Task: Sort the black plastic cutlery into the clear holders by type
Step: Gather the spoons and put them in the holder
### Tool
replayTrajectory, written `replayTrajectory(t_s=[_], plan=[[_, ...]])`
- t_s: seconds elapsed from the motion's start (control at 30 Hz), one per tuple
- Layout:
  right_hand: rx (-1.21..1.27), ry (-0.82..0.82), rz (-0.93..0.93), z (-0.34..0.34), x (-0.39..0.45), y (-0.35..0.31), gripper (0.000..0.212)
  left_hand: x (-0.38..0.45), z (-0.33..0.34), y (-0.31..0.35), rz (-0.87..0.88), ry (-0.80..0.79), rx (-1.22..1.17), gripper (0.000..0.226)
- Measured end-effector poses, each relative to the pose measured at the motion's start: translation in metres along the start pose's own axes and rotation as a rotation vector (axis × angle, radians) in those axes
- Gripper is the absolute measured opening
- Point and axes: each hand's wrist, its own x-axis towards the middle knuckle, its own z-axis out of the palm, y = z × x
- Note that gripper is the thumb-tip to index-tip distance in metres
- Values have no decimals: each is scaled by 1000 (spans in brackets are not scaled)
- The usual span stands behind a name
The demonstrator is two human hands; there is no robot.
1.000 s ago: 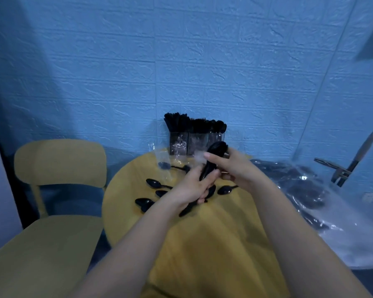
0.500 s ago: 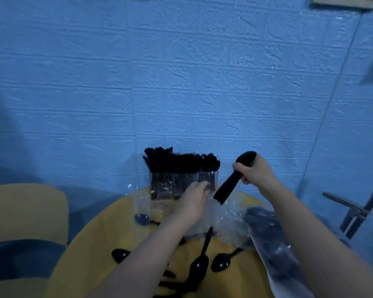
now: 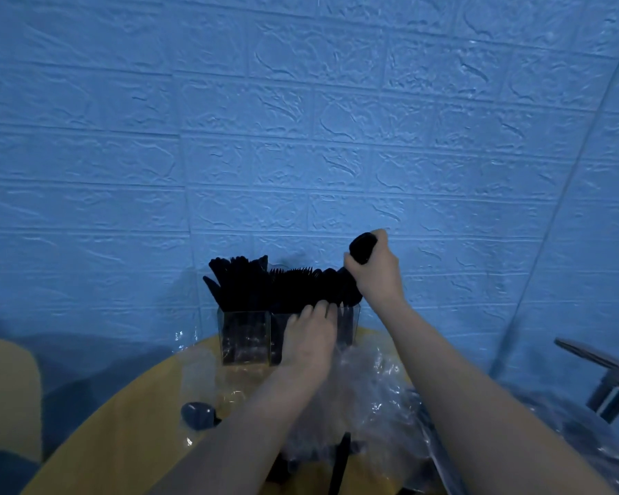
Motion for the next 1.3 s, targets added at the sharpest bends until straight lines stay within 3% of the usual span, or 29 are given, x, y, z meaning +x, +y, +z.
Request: replayTrajectory(t_s=[0.1, 0.2, 0.3, 0.47, 0.6, 0.67, 0.73, 0.87, 0.97, 1.1, 1.3], plan=[[-56, -54, -66, 13, 0, 13, 34, 0, 5, -2, 6, 28, -37, 63], [-378, -108, -256, 20, -5, 29, 41, 0, 7, -6, 19, 33, -64, 64], [-678, 28, -359, 22, -12, 43, 47, -2, 7, -8, 33, 37, -94, 62], [-596, -145, -206, 7, -17, 41, 58, -5, 3, -10, 14, -41, -207, 63], [-391, -120, -279, -14, -34, 33, 39, -19, -10, -13, 0, -105, -347, 58], [-273, -227, -283, -30, -49, 25, 21, -31, -16, -16, -25, -110, -411, 54], [-312, -442, -262, -49, -70, 12, 12, -48, -23, -17, -51, -120, -501, 49], [-504, -919, -261, -75, -114, -12, 14, -84, -29, -15, -98, -140, -613, 40], [-709, -1155, -200, -82, -146, -20, 26, -109, -28, -15, -125, -148, -690, 38], [-848, -1257, -86, -82, -173, -12, 51, -141, -35, -20, -175, -126, -885, 34], [-869, -1180, -215, -86, -199, -12, 37, -184, -43, -28, -285, 15, -1078, 28]])
